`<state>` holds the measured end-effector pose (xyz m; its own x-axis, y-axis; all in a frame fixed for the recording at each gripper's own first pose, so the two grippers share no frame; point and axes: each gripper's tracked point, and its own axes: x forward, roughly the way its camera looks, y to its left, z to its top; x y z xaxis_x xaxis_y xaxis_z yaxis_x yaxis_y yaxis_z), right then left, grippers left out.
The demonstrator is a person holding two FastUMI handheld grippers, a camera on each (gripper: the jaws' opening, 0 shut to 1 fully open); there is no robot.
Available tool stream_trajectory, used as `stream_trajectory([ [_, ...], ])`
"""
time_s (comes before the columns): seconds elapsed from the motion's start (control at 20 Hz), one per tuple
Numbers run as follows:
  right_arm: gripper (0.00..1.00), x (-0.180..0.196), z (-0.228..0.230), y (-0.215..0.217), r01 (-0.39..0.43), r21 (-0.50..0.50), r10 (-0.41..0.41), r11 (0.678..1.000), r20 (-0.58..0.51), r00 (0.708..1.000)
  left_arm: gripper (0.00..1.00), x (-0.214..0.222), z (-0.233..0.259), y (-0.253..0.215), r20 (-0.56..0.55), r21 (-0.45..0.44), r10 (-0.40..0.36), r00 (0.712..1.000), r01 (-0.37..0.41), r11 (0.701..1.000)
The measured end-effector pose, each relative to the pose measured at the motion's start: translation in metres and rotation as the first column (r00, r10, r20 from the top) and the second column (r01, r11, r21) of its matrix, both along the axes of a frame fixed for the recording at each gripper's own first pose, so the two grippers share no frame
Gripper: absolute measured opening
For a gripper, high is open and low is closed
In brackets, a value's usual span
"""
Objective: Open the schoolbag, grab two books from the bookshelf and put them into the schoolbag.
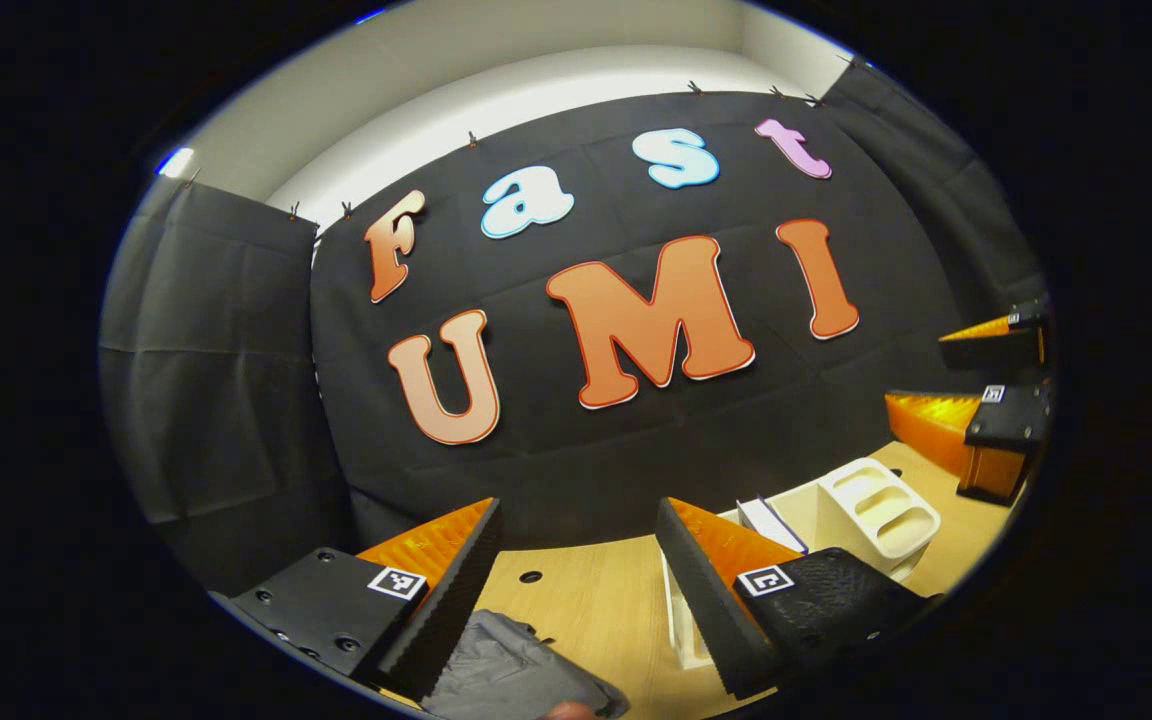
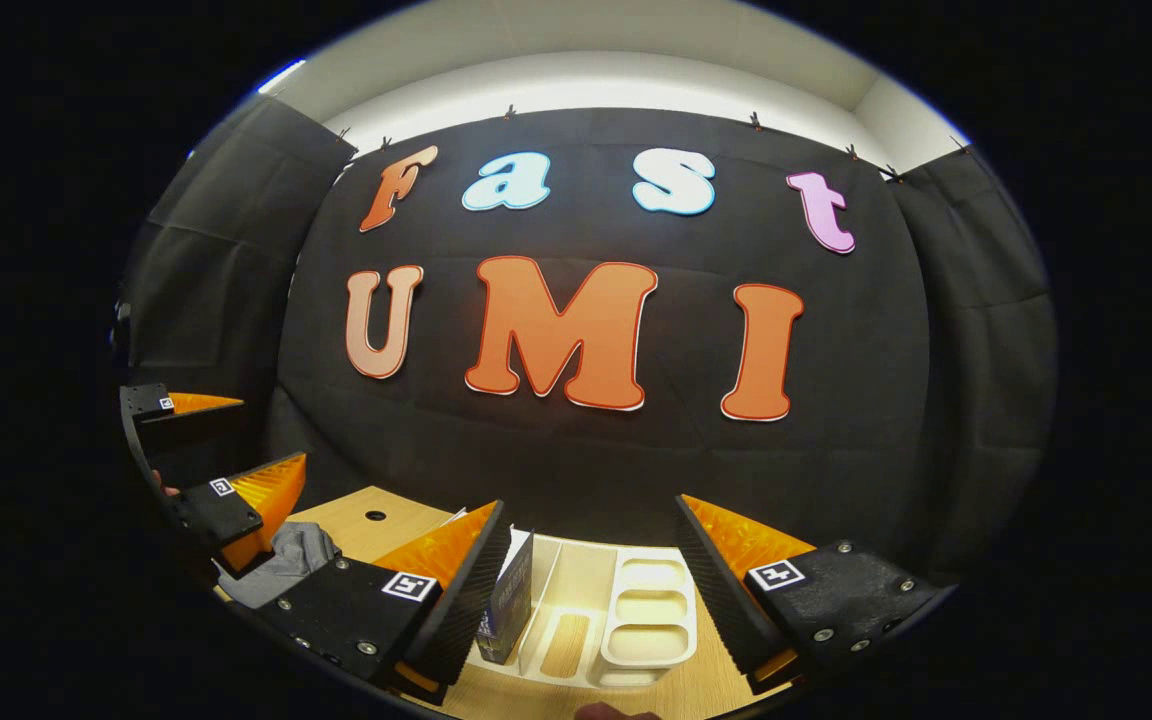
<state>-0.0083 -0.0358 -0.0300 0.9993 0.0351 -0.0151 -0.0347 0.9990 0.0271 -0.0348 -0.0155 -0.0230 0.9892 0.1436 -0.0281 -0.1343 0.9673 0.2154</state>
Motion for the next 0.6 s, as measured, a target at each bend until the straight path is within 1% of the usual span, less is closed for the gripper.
stream_trajectory([
  [0.2, 0.97, -0.001, -0.01, -0.012, 0.008, -0.007, -0.008, 1.0, -0.01, 1.0, 0.97, -0.004, -0.041, 0.003, -0.095, 0.028, 0.02, 0.995, -0.018, 0.999],
  [0.3, 0.97, -0.001, -0.014, -0.017, 0.009, -0.003, -0.009, 1.0, -0.013, 1.0, 0.96, -0.015, -0.064, 0.01, -0.145, 0.062, 0.046, 0.988, -0.038, 0.997],
  [0.45, 0.97, 0.0, -0.018, -0.021, 0.004, -0.006, -0.004, 1.0, -0.018, 1.0, 0.97, -0.028, -0.094, 0.019, -0.207, 0.157, 0.088, 0.974, -0.056, 0.986],
  [0.6, 0.97, 0.002, -0.017, -0.024, -0.005, -0.026, 0.005, 1.0, -0.01, 1.0, 0.96, -0.039, -0.134, 0.028, -0.287, 0.238, 0.123, 0.95, -0.054, 0.97],
])
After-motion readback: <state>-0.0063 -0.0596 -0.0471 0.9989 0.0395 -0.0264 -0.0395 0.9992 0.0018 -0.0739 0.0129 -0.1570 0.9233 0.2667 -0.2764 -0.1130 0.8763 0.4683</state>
